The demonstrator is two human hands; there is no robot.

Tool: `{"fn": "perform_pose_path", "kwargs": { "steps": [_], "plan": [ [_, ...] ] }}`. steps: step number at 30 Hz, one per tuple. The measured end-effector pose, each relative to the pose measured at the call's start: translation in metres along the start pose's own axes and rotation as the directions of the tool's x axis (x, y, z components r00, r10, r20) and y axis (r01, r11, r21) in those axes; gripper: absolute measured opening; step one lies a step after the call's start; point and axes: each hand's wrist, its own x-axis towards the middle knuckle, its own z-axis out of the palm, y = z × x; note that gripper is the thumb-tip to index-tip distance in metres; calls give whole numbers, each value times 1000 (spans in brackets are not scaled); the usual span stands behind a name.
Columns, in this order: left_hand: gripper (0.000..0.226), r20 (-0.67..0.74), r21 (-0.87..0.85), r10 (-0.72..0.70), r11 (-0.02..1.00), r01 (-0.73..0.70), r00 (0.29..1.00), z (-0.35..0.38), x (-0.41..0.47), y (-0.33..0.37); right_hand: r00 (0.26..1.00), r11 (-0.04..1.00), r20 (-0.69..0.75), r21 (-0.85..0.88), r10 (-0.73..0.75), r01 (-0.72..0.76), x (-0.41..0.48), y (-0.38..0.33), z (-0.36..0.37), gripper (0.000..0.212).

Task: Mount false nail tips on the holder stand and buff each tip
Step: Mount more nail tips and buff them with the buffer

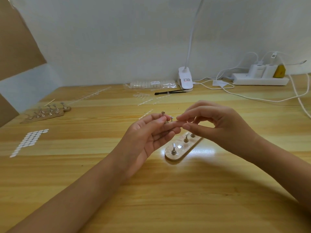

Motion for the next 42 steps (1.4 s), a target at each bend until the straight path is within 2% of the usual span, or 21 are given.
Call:
{"fn": "perform_pose_path", "kwargs": {
  "steps": [4,8,11,20,30,37,42],
  "plan": [
    [13,14,102,40,994,-42,999,0,-1,-2,997,989,-7,-131,-72,71,-1,0,-1,25],
    [21,51,419,165,892,-171,985,2,-3,-6,989,996,-121,-33,-88,85,-3,-4,0,24],
    [22,77,507,211,833,-220,975,1,-3,-9,985,996,-150,30,-83,88,-4,-7,3,24],
    [16,87,529,322,787,-317,943,-1,-2,-13,992,994,-104,74,-78,86,-4,-6,9,25],
    [12,103,562,335,757,-333,936,-3,0,-16,995,997,-59,32,-74,76,-5,-4,10,25],
    [13,103,550,332,766,-332,938,-5,2,-17,995,994,-51,69,-83,86,-6,-5,11,22],
    [13,115,563,329,756,-335,937,-5,1,-18,999,997,-27,72,-36,38,-5,-6,11,24]
  ]
}}
